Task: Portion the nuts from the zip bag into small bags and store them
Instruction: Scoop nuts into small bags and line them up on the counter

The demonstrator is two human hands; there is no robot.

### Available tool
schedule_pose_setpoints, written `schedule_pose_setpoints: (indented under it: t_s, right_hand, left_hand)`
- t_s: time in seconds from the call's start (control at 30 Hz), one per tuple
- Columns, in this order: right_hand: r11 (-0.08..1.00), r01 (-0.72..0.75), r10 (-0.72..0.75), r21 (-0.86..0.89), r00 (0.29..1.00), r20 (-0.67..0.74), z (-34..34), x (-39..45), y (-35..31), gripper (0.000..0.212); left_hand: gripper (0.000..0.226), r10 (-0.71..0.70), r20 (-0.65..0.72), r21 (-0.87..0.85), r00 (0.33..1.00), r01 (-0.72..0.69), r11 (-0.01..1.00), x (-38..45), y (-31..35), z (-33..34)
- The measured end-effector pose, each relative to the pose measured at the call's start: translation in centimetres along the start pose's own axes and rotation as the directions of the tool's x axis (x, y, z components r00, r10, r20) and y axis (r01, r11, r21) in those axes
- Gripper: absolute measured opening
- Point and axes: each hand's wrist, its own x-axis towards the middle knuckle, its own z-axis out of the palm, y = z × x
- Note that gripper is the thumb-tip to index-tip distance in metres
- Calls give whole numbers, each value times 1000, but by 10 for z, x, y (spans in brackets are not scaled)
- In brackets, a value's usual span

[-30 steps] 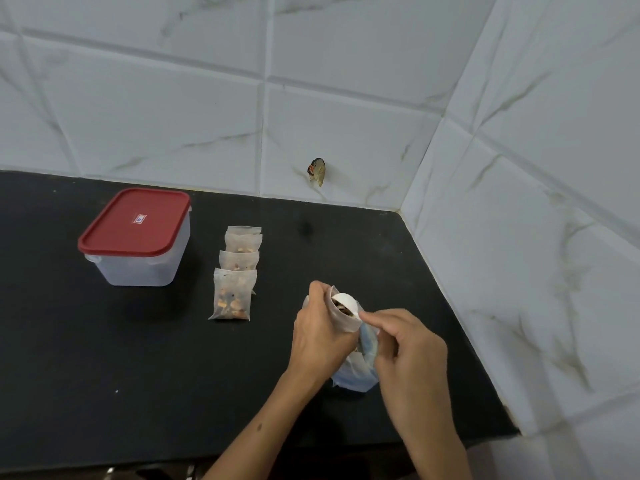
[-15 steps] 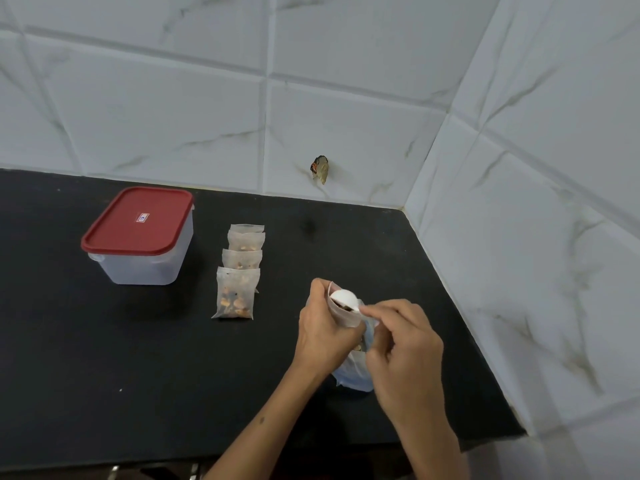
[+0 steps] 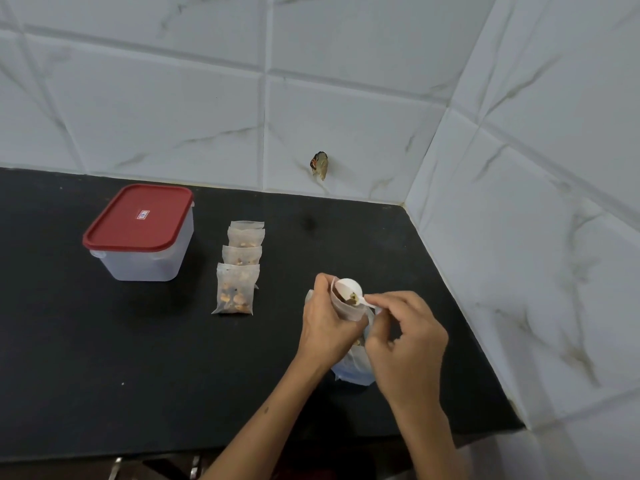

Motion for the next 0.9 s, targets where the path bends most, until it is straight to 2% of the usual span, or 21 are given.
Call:
schedule_pose_setpoints:
  t_s: [0.1, 0.27, 0.4, 0.67, 0.9]
  right_hand:
    - [996, -86, 88, -23, 995, 51, 2, 4, 2, 14]
    - [966, -202, 223, -161, 967, 125, 3, 9, 7, 28]
    - [934, -283, 309, -217, 947, 93, 3, 11, 8, 23]
    - [938, -306, 312, -162, 950, 8, 11, 9, 12, 22]
    - [947, -257, 278, -191, 956, 90, 10, 10, 16, 31]
  left_hand:
    - [45, -19, 5, 17, 1000, 18, 1000, -1, 1, 1]
    - [44, 0, 27, 77, 1000, -2, 997, -4, -2, 4]
    - [40, -2, 50, 83, 999, -2, 997, -5, 0, 7]
    - [42, -2, 36, 106, 999, -2, 994, -7, -5, 12]
    - [39, 22, 22, 130, 1000, -25, 991, -3, -12, 14]
